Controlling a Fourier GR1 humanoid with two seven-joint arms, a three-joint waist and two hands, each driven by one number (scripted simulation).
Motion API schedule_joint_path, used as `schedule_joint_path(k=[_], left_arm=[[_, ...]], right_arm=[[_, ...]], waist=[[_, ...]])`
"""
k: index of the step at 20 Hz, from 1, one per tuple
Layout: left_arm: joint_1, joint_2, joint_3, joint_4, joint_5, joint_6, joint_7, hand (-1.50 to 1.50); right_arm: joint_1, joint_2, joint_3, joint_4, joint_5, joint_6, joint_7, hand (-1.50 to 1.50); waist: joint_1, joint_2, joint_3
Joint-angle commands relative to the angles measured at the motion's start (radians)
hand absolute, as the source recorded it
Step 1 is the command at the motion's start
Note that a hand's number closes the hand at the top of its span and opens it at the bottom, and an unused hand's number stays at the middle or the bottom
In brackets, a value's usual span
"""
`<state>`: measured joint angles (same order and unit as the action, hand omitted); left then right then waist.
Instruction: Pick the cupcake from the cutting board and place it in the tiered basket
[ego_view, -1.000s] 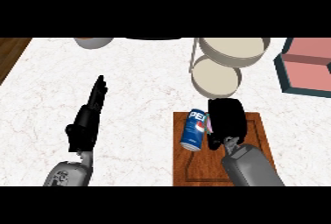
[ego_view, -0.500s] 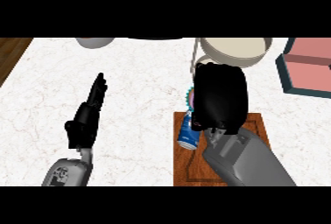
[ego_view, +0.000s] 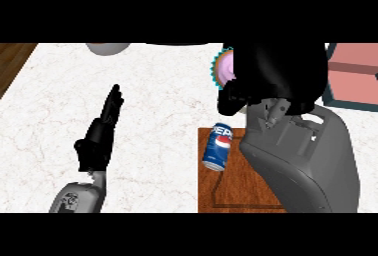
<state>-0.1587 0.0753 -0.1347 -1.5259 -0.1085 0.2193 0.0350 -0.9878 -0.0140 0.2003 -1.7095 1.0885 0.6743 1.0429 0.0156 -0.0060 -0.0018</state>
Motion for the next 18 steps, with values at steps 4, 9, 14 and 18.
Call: schedule_joint_path(k=[4, 9, 14, 18], left_arm=[[0.029, 0.026, 0.012, -0.041, 0.013, -0.029, 0.011, 0.00], [-0.036, -0.005, 0.022, 0.002, -0.003, 0.001, 0.034, 0.00], [-0.051, 0.013, 0.035, -0.021, 0.010, -0.027, 0.056, 0.00], [0.024, -0.001, 0.014, -0.027, 0.004, -0.030, 0.001, 0.00]], right_arm=[[-0.182, 0.013, -0.128, 0.170, -0.082, -0.062, 0.166, 1.50], [-0.222, 0.013, -0.163, 0.346, 0.017, -0.169, 0.069, 1.50], [-0.272, -0.049, -0.213, 0.497, 0.078, -0.185, -0.023, 1.50], [-0.306, -0.131, -0.257, 0.577, 0.086, -0.216, -0.121, 1.50]], waist=[[0.005, 0.005, 0.001], [0.002, 0.009, 0.001], [-0.001, 0.009, 0.001], [0.002, 0.010, 0.001]])
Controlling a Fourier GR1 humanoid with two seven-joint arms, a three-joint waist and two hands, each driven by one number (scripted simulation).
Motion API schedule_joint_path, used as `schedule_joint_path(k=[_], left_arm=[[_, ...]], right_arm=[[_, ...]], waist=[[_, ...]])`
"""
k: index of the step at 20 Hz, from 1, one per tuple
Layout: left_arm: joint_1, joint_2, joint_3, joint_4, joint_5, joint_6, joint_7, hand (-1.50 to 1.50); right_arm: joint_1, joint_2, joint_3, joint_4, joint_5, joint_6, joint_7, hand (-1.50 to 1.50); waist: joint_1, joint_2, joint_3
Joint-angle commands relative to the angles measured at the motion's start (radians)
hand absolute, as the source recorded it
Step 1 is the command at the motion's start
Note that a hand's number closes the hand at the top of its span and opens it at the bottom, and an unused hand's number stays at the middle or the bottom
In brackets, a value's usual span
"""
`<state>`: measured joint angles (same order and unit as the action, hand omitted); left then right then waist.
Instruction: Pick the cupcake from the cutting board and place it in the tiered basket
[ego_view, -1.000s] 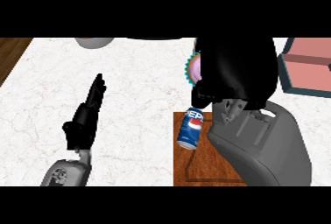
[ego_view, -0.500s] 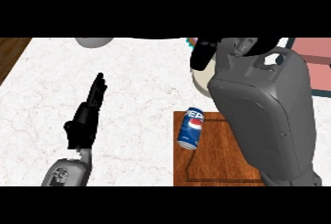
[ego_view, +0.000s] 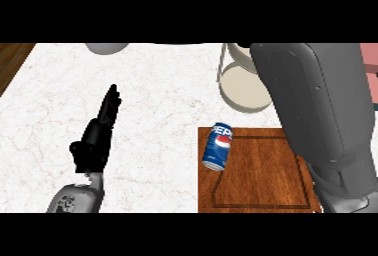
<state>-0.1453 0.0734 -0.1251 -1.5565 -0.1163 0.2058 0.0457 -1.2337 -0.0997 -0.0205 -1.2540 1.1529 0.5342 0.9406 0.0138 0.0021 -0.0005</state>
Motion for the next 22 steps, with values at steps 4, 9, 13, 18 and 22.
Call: schedule_joint_path(k=[4, 9, 13, 18, 22], left_arm=[[-0.029, -0.002, 0.013, 0.017, -0.008, -0.007, 0.005, 0.00], [0.040, -0.010, -0.014, -0.002, -0.030, 0.005, -0.034, 0.00], [-0.040, -0.016, 0.013, 0.049, -0.025, 0.008, -0.010, 0.00], [-0.017, -0.018, 0.014, 0.016, -0.020, 0.005, 0.015, 0.00], [-0.046, -0.012, 0.031, -0.006, -0.014, 0.010, 0.066, 0.00]], right_arm=[[0.016, -0.030, 0.002, 0.169, 0.062, -0.161, -0.066, 1.50], [0.087, -0.001, -0.171, 0.176, -0.008, -0.327, 0.010, -1.50], [0.105, -0.027, -0.218, 0.235, -0.077, -0.406, -0.131, -1.50], [0.101, -0.005, -0.262, 0.153, -0.131, -0.487, -0.113, -1.50], [0.150, -0.036, -0.302, 0.027, -0.125, -0.583, -0.077, -1.50]], waist=[[-0.002, 0.000, 0.000], [0.012, 0.005, 0.001], [0.000, 0.005, 0.001], [-0.005, -0.002, 0.001], [-0.023, -0.008, 0.001]])
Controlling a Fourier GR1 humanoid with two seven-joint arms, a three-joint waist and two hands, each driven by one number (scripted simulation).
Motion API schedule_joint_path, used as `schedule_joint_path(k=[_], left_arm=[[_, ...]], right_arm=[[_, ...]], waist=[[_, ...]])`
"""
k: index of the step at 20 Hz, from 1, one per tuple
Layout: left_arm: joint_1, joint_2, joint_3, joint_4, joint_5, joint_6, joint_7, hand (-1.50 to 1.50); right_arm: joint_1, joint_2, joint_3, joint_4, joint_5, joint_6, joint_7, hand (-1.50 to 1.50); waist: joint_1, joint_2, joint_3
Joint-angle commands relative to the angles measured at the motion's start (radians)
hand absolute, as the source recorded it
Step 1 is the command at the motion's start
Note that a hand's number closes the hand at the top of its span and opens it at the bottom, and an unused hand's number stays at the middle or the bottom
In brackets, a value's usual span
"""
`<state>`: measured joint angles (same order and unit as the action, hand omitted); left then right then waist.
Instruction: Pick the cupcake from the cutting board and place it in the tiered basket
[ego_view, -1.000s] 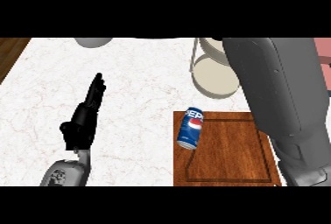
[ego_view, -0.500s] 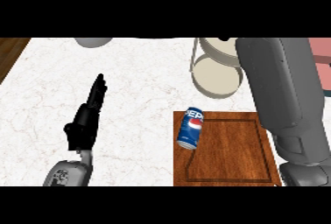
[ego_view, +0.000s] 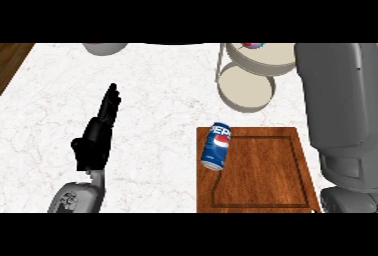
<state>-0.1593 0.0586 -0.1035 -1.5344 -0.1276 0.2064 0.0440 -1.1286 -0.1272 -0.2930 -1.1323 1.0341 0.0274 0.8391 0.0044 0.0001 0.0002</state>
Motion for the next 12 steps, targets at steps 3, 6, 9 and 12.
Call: schedule_joint_path(k=[3, 6, 9, 12], left_arm=[[0.020, 0.014, 0.006, -0.022, -0.012, 0.002, 0.008, 0.00], [0.048, 0.024, 0.022, -0.036, 0.016, -0.019, -0.004, 0.00], [0.071, 0.000, 0.007, -0.008, -0.019, 0.020, -0.038, 0.00], [0.045, 0.008, 0.018, -0.026, -0.011, 0.016, 0.001, 0.00]], right_arm=[[0.064, -0.106, -0.107, -0.124, -0.049, -0.046, 0.035, -1.50], [0.133, -0.104, -0.154, -0.267, -0.087, -0.024, 0.118, -1.50], [0.236, -0.133, -0.235, -0.433, -0.192, 0.023, 0.101, -1.50], [0.424, -0.099, -0.270, -0.651, -0.282, 0.094, 0.080, -1.50]], waist=[[-0.014, -0.005, 0.000], [-0.026, -0.011, 0.000], [-0.046, -0.014, 0.001], [-0.061, -0.017, 0.001]])
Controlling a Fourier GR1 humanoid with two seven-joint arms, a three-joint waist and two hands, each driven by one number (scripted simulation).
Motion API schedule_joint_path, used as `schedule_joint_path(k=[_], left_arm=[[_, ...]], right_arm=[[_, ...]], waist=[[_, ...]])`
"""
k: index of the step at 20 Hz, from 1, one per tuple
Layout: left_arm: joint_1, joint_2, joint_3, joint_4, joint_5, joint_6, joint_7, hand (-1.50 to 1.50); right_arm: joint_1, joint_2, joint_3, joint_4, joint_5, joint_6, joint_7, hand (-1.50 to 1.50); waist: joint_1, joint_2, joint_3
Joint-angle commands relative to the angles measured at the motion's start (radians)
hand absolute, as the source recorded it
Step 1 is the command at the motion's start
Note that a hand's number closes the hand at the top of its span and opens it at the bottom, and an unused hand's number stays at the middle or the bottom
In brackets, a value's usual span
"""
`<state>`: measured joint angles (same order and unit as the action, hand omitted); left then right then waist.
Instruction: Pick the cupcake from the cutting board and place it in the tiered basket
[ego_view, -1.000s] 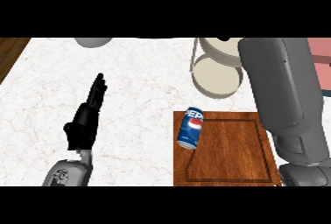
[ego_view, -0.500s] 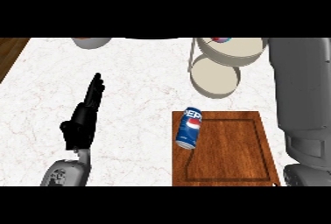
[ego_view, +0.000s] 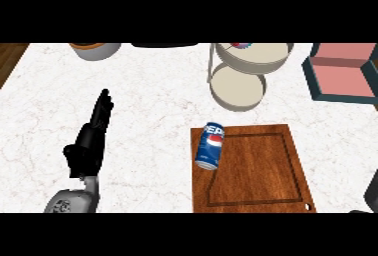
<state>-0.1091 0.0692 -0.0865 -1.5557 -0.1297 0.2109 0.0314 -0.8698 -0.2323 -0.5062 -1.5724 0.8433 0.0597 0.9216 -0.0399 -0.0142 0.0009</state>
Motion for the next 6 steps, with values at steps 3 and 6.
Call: schedule_joint_path(k=[3, 6], left_arm=[[0.004, 0.045, 0.035, -0.045, 0.034, -0.042, 0.040, 0.00], [0.078, -0.012, -0.017, -0.012, -0.020, 0.014, -0.054, 0.00]], right_arm=[[0.297, -0.026, -0.148, -0.370, -0.219, 0.165, -0.018, -1.50], [0.433, -0.028, -0.268, -0.481, -0.381, 0.246, -0.057, -1.50]], waist=[[-0.012, -0.003, 0.001], [-0.009, 0.001, 0.001]])
